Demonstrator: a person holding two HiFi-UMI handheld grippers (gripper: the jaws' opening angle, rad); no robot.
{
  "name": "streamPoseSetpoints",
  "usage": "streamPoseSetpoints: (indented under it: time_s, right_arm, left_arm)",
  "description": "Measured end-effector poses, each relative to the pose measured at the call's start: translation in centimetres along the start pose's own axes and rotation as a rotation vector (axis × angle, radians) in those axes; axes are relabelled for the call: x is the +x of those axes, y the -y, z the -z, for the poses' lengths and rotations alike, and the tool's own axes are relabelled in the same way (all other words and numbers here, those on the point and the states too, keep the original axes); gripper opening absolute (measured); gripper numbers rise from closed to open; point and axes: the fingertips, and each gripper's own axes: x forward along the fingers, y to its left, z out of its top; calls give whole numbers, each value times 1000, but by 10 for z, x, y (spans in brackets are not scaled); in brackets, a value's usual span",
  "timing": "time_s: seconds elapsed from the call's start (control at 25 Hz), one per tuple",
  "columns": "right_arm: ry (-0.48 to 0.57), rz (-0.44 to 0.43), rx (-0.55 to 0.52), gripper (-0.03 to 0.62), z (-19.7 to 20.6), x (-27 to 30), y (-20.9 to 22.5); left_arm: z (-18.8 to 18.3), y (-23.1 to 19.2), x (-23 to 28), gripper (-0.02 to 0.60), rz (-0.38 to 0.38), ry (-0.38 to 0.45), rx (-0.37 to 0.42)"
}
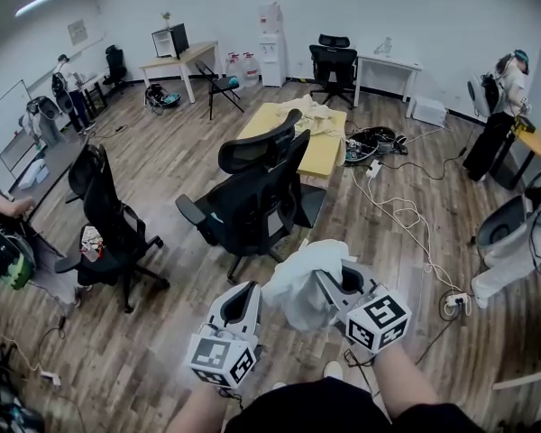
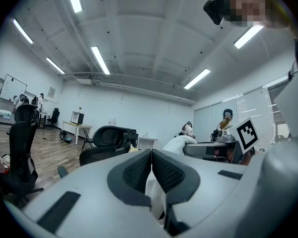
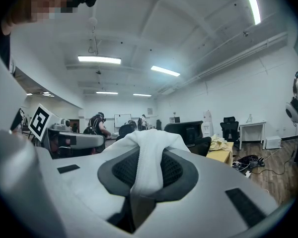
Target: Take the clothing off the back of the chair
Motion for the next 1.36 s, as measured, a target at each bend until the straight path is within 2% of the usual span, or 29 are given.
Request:
streamPoseSetpoints:
  time_s: [1.36]
  right_arm:
    - [3,-3,-7,77,-10,-22,6]
  left_arm:
    - [-11,23,-6,20,-22,16,9]
